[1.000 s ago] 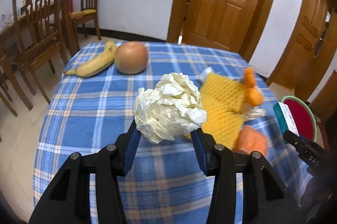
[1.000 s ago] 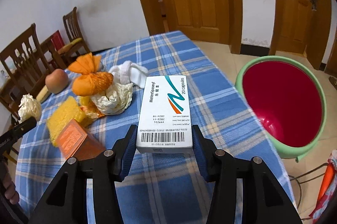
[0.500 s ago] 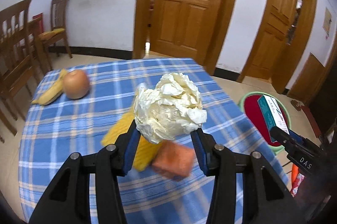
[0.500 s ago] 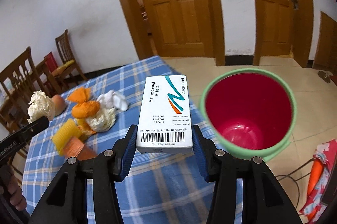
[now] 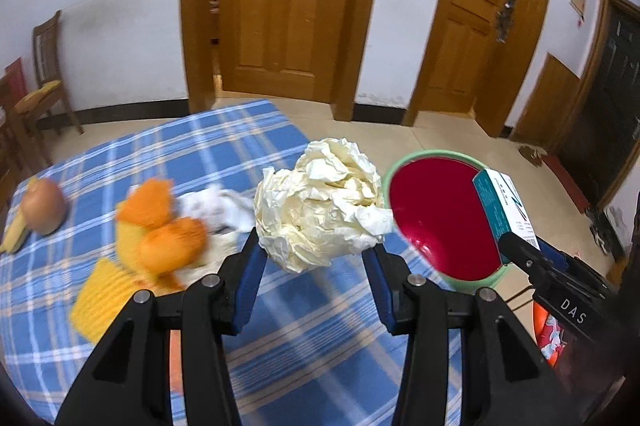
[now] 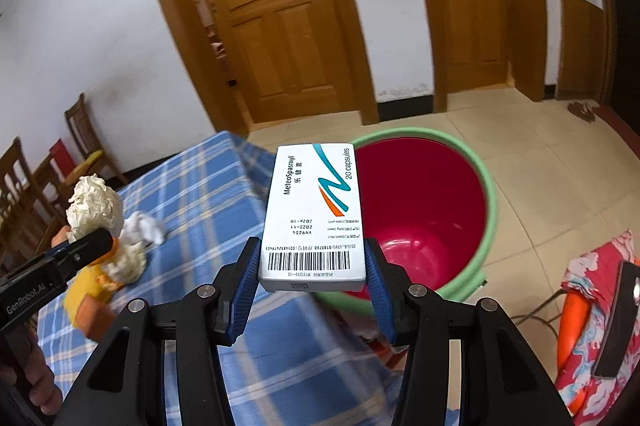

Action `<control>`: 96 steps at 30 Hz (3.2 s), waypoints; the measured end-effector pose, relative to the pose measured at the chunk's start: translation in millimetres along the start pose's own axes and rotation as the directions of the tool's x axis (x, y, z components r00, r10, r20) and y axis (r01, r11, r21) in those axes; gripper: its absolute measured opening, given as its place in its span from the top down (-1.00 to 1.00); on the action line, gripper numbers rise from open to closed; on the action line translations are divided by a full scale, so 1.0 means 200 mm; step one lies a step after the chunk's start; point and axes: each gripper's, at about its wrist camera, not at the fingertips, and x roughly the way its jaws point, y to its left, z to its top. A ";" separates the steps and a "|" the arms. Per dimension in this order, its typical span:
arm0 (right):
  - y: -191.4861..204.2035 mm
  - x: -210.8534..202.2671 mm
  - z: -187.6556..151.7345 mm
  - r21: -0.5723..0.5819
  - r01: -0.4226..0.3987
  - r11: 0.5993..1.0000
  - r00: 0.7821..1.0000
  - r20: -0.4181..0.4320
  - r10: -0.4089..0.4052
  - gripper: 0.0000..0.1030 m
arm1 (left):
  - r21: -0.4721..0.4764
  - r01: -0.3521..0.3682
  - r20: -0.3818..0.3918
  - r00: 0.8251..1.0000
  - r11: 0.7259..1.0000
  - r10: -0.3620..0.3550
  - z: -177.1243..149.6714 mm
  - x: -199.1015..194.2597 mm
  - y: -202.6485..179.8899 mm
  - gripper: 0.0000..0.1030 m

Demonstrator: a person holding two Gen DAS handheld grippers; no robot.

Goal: Collect trash
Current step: 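Carry both items over the red bucket and open both tools to drop them, then move both open tools back toward the table, then grasp the yellow foam fruit net with the left tool and lift it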

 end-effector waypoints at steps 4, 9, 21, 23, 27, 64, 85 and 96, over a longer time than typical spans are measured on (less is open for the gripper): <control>-0.12 0.04 0.02 0.037 0.026 0.999 1.000 -0.011 -0.025 0.00 | 0.039 0.025 -0.024 0.999 0.999 -0.024 0.03 0.11 -0.13 0.06; -0.22 0.11 0.02 0.072 0.048 0.996 0.998 -0.035 -0.046 0.00 | 0.084 0.048 -0.071 0.997 0.995 -0.042 0.05 0.25 -0.28 0.05; -0.40 0.23 0.01 0.133 0.085 0.988 0.993 -0.087 -0.074 -0.01 | 0.155 0.084 -0.143 0.988 0.984 -0.062 0.03 0.47 -0.52 -0.01; -0.40 0.24 0.01 0.138 0.089 0.986 0.993 -0.088 -0.077 -0.01 | 0.167 0.085 -0.141 0.988 0.982 -0.061 0.03 0.48 -0.55 -0.11; -0.43 0.23 0.00 0.150 0.085 0.985 0.994 -0.084 -0.073 -0.01 | 0.181 0.078 -0.132 0.990 0.980 -0.054 0.03 0.48 -0.57 -0.38; -0.07 -0.03 -0.01 0.097 -0.051 0.994 0.999 -0.008 0.052 -0.34 | 0.022 -0.069 -0.033 0.997 0.997 0.070 0.00 0.04 -0.08 -0.39; 0.25 -0.05 -0.11 0.003 -0.121 0.993 0.991 -0.055 0.121 -0.47 | -0.175 -0.277 -0.055 0.961 0.945 0.272 -0.20 -0.18 0.58 -0.43; 0.35 -0.01 -0.15 -0.027 -0.100 0.995 0.991 -0.086 0.098 -0.52 | -0.242 -0.324 -0.144 0.944 0.915 0.296 -0.32 -0.08 0.82 -0.46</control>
